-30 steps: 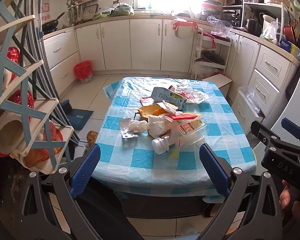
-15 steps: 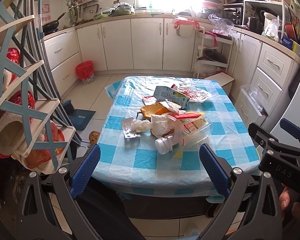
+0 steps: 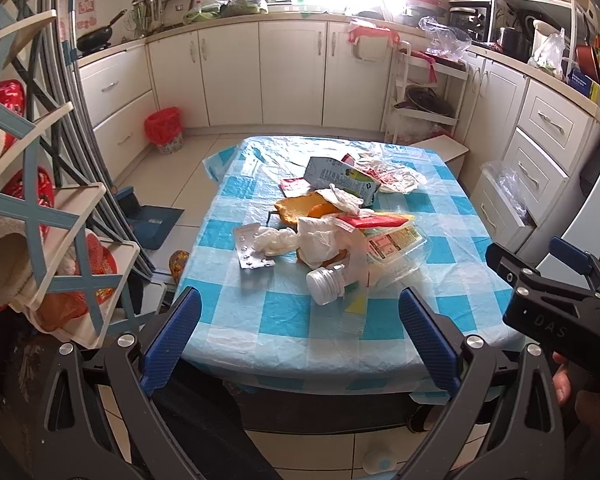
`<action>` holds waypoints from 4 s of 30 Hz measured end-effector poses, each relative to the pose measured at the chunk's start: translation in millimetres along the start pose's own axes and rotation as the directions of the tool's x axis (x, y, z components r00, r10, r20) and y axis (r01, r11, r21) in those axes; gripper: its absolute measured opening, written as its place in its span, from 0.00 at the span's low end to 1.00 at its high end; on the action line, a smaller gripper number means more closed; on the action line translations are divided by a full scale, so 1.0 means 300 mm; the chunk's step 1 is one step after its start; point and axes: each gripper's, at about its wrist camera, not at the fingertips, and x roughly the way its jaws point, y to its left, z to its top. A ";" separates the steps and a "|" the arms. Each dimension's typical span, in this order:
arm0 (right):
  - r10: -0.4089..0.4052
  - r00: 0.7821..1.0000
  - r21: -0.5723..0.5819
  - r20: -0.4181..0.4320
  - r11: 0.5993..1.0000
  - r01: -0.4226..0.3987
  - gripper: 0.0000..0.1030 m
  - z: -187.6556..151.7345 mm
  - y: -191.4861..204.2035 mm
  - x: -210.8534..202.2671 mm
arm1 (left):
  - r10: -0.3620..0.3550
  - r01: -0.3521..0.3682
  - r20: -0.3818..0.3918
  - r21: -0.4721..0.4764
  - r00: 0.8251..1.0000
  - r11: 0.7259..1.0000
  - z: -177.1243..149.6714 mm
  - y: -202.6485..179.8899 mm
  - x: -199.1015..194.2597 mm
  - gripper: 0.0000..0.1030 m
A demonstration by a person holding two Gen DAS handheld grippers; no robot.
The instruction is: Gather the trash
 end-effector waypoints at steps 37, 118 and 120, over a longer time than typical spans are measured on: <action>0.145 0.981 0.038 -0.129 0.989 -0.141 0.94 -0.036 -0.083 0.314 | -0.155 0.131 -0.132 -0.175 0.979 0.976 0.118 0.042 0.314 0.92; 0.049 0.961 0.359 -0.272 0.932 0.054 0.03 -0.049 -0.734 0.515 | -0.525 0.525 -0.048 -0.012 0.850 0.851 0.329 -0.378 0.209 0.03; 0.037 0.943 0.358 -0.330 0.930 0.089 0.03 -0.085 -0.761 0.579 | -0.541 0.542 -0.056 0.010 0.839 0.840 0.327 -0.436 0.201 0.03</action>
